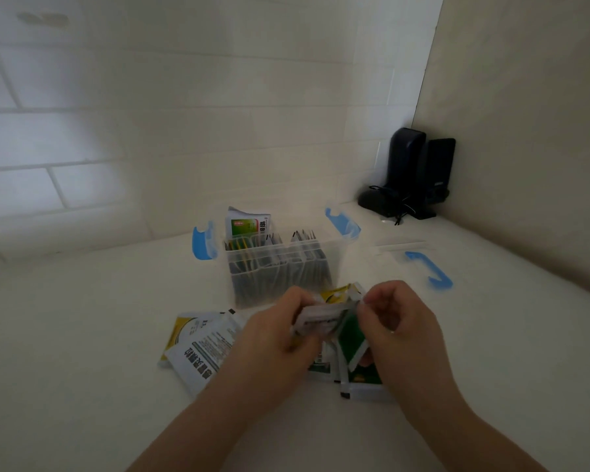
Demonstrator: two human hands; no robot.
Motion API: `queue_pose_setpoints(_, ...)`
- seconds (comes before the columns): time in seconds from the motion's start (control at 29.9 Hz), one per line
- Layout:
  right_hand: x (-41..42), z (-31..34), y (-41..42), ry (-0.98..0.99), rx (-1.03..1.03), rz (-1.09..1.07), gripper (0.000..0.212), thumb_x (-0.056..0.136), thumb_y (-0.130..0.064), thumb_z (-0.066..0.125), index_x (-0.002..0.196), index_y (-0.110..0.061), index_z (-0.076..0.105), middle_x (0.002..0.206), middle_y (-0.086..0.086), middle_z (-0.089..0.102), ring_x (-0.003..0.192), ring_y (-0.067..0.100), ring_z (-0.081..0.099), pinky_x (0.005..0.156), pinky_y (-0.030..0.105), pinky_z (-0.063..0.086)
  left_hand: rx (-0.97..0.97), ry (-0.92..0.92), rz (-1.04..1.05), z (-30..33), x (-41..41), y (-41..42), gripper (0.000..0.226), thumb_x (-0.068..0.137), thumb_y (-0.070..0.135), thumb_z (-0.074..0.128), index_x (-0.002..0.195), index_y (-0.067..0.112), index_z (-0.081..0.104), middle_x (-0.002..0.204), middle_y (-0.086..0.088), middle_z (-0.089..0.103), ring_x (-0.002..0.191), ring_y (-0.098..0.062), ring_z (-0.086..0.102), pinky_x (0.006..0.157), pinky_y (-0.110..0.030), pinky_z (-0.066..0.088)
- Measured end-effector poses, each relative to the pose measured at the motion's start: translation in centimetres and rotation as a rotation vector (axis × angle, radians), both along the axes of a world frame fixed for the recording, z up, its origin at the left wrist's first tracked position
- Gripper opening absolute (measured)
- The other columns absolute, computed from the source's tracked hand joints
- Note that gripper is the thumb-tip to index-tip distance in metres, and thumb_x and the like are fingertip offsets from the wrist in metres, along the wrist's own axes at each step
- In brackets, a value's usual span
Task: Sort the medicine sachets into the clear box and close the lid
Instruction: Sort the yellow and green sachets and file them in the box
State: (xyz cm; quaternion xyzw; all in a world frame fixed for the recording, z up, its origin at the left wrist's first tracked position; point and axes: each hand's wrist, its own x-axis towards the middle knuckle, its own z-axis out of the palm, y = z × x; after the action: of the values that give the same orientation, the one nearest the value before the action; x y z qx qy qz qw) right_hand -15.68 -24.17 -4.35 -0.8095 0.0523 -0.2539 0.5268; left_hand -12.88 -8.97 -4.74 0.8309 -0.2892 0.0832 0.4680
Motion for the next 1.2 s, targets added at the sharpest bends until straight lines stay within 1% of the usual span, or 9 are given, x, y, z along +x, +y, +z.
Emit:
queue_pose_setpoints(0.13, -0.2, -0.2, 1.0, 0.019, 0.150, 0.178, 0.015, 0.082, -0.014, 0.058, 0.076, -0.027, 0.054, 0.074, 0.003, 0.064, 0.071, 0.015, 0.063, 0.059, 0.025, 0.056, -0.083, 0.201, -0.169, -0.2, -0.2, -0.4, 0.029, 0.073, 0.057, 0.060, 0.096, 0.041, 0.053, 0.088, 0.019, 0.068, 0.073, 0.001, 0.065, 0.063, -0.015, 0.052)
queue_pose_setpoints(0.23, -0.2, -0.1, 1.0, 0.087, 0.350, 0.287, 0.006, 0.086, -0.017, 0.053, 0.084, -0.019, 0.058, 0.072, -0.002, 0.067, 0.068, 0.011, 0.065, 0.060, 0.021, 0.054, -0.126, 0.282, -0.164, -0.4, 0.3, -0.2, 0.040, 0.065, 0.040, 0.073, 0.102, 0.037, 0.056, 0.096, 0.006, 0.070, 0.087, -0.010, 0.067, 0.077, -0.028, 0.057)
queue_pose_setpoints(0.33, -0.1, 0.3, 0.6, 0.100, 0.468, 0.296, 0.013, 0.089, -0.018, 0.047, 0.089, -0.018, 0.060, 0.075, -0.002, 0.070, 0.069, 0.011, 0.067, 0.062, 0.023, 0.055, -0.191, 0.390, -0.126, -0.4, 0.7, 0.4, 0.027, 0.076, 0.017, 0.069, 0.096, 0.033, 0.061, 0.093, 0.004, 0.073, 0.086, -0.008, 0.068, 0.072, -0.021, 0.056)
queue_pose_setpoints(0.5, 0.2, 1.0, -1.5, 0.045, 0.326, 0.096, 0.008, 0.085, -0.019, 0.057, 0.089, -0.023, 0.061, 0.061, -0.009, 0.065, 0.049, -0.006, 0.054, 0.046, 0.006, 0.043, -0.277, 0.492, -0.021, 0.1, 1.2, 1.2, 0.029, 0.081, 0.016, 0.064, 0.101, 0.037, 0.058, 0.099, 0.015, 0.070, 0.091, 0.000, 0.066, 0.075, -0.014, 0.053)
queue_pose_setpoints(0.63, 0.1, 0.5, -0.6, 0.199, 0.241, 0.241, 0.011, 0.083, -0.024, 0.059, 0.093, -0.031, 0.059, 0.063, -0.012, 0.068, 0.047, -0.007, 0.055, 0.045, 0.006, 0.043, -0.286, 0.513, -0.049, 0.2, 1.0, 1.2, 0.033, 0.082, 0.012, 0.062, 0.108, 0.031, 0.057, 0.104, 0.013, 0.069, 0.093, 0.001, 0.065, 0.075, -0.012, 0.053)
queue_pose_setpoints(0.83, 0.0, -0.1, 0.6, 0.131, 0.239, 0.334, 0.015, 0.081, -0.017, 0.061, 0.087, -0.030, 0.060, 0.075, 0.003, 0.069, 0.059, 0.005, 0.064, 0.054, 0.014, 0.051, -0.331, 0.497, 0.002, 0.2, 1.1, 1.0, 0.025, 0.084, 0.015, 0.060, 0.103, 0.031, 0.060, 0.092, 0.010, 0.073, 0.085, -0.001, 0.067, 0.069, -0.014, 0.054)
queue_pose_setpoints(0.97, -0.1, -0.7, 0.2, 0.064, -0.163, 0.280, 0.017, 0.080, -0.027, 0.061, 0.090, -0.038, 0.054, 0.083, -0.018, 0.059, 0.076, -0.006, 0.056, 0.063, 0.007, 0.046, -0.498, 0.516, 0.165, 0.6, 2.0, 2.1, 0.018, 0.084, 0.019, 0.060, 0.094, 0.034, 0.063, 0.089, 0.010, 0.075, 0.082, -0.008, 0.070, 0.072, -0.026, 0.054)
queue_pose_setpoints(1.1, -0.5, -1.8, 1.7, 0.005, -0.693, 0.493, 0.035, 0.080, -0.036, 0.059, 0.114, -0.035, 0.053, 0.117, -0.021, 0.052, 0.110, -0.010, 0.038, 0.097, 0.009, 0.023, -0.597, 0.530, 0.203, 0.9, 2.3, 2.6, 0.020, 0.083, 0.013, 0.059, 0.094, 0.029, 0.064, 0.086, 0.008, 0.075, 0.082, -0.010, 0.070, 0.070, -0.025, 0.051)
queue_pose_setpoints(1.2, -0.4, -1.6, 2.8, -0.066, -1.003, 0.490, 0.030, 0.077, -0.037, 0.053, 0.106, -0.033, 0.062, 0.107, -0.016, 0.067, 0.103, 0.002, 0.058, 0.093, 0.022, 0.038, -0.585, 0.548, 0.201, 1.0, 2.1, 2.3, 0.023, 0.084, 0.010, 0.058, 0.103, 0.023, 0.063, 0.096, 0.001, 0.073, 0.090, -0.017, 0.068, 0.076, -0.030, 0.052)
